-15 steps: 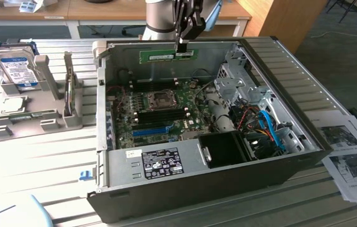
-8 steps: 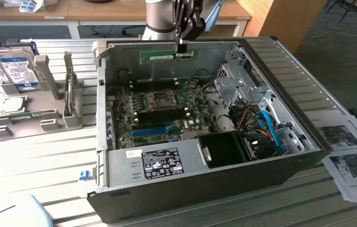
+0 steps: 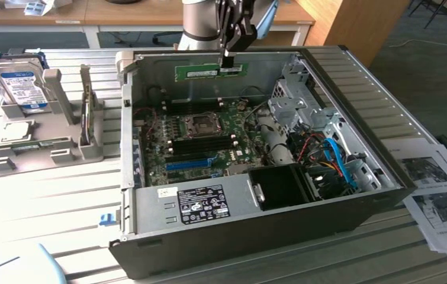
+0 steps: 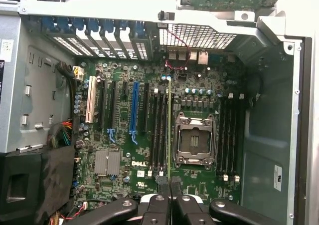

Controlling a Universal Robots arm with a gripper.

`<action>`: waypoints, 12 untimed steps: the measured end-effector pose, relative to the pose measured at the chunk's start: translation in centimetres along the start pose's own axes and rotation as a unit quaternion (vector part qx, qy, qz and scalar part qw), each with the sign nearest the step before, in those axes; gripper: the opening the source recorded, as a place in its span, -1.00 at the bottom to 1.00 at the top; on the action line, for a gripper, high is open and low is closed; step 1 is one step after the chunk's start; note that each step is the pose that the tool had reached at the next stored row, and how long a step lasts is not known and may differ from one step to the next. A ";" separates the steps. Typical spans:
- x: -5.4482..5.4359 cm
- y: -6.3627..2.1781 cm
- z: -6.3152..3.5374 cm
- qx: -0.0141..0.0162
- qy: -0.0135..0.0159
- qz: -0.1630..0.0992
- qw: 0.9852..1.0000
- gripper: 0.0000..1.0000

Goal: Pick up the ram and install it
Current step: 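Pick up the ram and move it above insertion slot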

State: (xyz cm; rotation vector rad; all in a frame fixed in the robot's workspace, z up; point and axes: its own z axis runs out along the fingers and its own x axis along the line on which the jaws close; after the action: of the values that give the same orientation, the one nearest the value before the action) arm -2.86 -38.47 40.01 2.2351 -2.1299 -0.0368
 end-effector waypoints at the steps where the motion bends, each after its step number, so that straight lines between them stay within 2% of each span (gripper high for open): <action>1: 0.0 0.00 0.00 0.000 0.000 0.000 1.000 -0.78; 12: 0.0 -0.06 1.03 0.001 0.000 0.000 1.000 -0.78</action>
State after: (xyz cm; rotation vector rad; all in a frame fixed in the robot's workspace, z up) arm -2.86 -38.47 38.98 2.2359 -2.1308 -0.0350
